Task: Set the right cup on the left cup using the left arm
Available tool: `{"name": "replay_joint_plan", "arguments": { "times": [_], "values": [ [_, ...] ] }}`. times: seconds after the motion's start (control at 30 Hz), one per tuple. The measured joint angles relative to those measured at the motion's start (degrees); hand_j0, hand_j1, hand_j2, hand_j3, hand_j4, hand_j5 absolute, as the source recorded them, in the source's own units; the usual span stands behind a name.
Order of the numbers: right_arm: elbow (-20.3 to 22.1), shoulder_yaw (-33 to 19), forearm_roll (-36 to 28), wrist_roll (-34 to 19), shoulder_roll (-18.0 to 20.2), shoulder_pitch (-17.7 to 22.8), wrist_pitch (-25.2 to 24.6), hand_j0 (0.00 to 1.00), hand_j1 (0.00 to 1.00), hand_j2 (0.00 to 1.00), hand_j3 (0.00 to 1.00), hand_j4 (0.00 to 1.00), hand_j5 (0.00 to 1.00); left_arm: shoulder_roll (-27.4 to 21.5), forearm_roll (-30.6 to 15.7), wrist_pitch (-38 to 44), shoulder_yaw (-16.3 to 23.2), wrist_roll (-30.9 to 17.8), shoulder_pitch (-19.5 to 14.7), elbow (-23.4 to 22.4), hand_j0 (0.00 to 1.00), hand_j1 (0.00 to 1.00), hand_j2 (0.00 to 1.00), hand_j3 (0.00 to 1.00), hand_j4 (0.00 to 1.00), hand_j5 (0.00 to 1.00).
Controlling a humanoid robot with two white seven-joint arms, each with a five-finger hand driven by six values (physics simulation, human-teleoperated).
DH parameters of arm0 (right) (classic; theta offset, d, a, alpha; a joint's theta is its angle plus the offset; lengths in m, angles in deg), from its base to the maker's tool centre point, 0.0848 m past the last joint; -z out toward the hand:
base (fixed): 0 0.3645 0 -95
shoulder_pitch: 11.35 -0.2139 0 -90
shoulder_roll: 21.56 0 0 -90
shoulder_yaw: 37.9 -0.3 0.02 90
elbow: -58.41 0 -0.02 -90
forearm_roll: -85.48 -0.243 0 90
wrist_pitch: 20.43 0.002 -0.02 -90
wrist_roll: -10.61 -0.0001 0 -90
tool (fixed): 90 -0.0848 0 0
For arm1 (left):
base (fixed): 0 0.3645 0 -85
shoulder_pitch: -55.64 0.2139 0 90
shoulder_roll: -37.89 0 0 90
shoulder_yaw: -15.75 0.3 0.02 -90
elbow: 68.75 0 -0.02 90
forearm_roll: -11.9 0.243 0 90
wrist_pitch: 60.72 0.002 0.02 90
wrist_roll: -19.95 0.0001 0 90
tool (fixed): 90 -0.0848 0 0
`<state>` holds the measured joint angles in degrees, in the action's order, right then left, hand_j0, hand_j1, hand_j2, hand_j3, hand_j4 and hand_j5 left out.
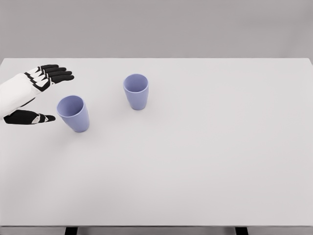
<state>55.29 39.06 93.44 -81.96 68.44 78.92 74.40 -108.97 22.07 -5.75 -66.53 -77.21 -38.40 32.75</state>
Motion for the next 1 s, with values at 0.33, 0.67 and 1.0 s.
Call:
{"name": "replay_joint_plan", "arguments": {
  "times": [0.33,0.67,1.0],
  "values": [
    [0.01,0.01,0.03,-0.01,0.00,0.00,0.00,1.00,1.00,1.00,1.00,1.00,1.00,-0.25,2.23,0.00,-0.35,0.00,-1.93,-1.21,1.00,1.00,1.00,1.00,1.00,1.00],
    [-0.04,0.03,0.05,0.00,0.00,0.00,0.00,1.00,1.00,1.00,1.00,1.00,1.00,-0.35,10.36,0.02,0.33,-6.56,-12.21,-3.11,1.00,1.00,1.00,1.00,1.00,1.00],
    [-0.04,0.03,0.04,0.00,0.00,0.00,0.00,1.00,1.00,1.00,1.00,1.00,1.00,8.13,3.69,11.53,9.31,-26.85,-35.59,-3.00,1.00,1.00,1.00,1.00,1.00,1.00]
  ]
}}
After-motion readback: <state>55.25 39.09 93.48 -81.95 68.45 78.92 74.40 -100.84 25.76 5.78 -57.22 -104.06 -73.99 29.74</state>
